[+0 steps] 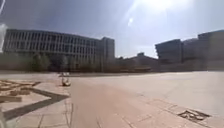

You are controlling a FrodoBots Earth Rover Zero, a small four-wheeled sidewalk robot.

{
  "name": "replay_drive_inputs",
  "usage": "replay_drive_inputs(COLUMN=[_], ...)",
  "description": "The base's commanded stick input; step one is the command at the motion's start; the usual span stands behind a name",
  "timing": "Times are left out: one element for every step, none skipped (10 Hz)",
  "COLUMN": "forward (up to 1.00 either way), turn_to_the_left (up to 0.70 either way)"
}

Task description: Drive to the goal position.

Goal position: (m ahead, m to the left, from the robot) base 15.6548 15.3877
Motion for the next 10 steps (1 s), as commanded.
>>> replay_drive_inputs(forward=[0.7,0.7,0.7,0.7,0.7,0.7,0.7,0.7,0.7,0.7], turn_to_the_left=[0.06,0.06,0.06,0.06,0.06,0.06,0.06,0.06,0.06,0.06])
